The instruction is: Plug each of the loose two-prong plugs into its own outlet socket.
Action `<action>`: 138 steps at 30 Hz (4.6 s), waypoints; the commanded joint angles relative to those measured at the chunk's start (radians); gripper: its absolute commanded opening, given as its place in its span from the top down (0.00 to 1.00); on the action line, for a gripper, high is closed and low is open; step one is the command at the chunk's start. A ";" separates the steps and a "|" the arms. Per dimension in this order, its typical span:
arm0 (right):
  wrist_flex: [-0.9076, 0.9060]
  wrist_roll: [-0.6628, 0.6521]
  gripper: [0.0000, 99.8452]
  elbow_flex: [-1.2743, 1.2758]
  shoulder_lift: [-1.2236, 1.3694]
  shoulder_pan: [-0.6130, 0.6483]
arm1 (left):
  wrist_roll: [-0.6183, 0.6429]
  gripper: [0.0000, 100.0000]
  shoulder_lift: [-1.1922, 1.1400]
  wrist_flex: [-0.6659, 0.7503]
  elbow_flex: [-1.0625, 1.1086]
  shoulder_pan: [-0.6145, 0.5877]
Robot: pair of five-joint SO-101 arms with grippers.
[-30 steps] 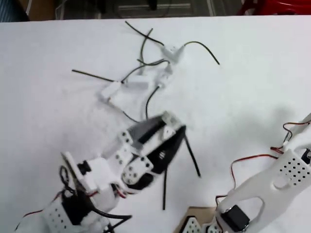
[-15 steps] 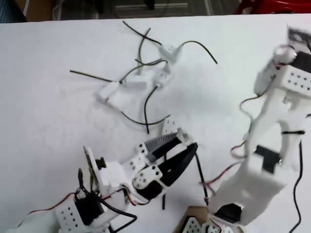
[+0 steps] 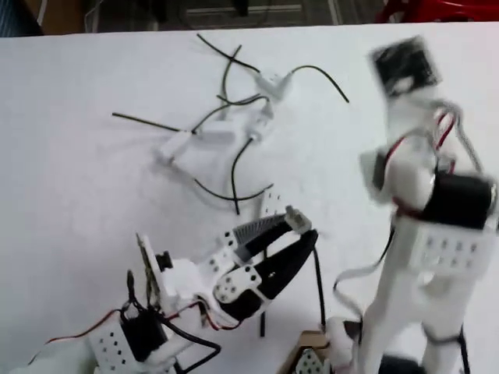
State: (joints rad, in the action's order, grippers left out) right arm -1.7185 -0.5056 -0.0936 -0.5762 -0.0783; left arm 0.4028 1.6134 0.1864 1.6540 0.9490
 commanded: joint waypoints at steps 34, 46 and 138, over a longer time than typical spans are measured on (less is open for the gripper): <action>0.387 -0.075 0.98 0.605 -0.929 0.863 | 0.009 0.98 0.012 0.025 0.015 0.008; 0.565 -0.333 0.98 0.761 -0.800 0.427 | 0.009 0.98 0.012 0.025 0.017 0.010; 0.773 -0.229 0.98 0.388 0.024 0.108 | 0.015 0.98 0.012 0.021 0.029 -0.036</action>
State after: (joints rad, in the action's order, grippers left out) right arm -0.9574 -0.7434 0.3698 -0.5378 0.0614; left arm 0.4120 1.6149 0.1864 1.7001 0.9229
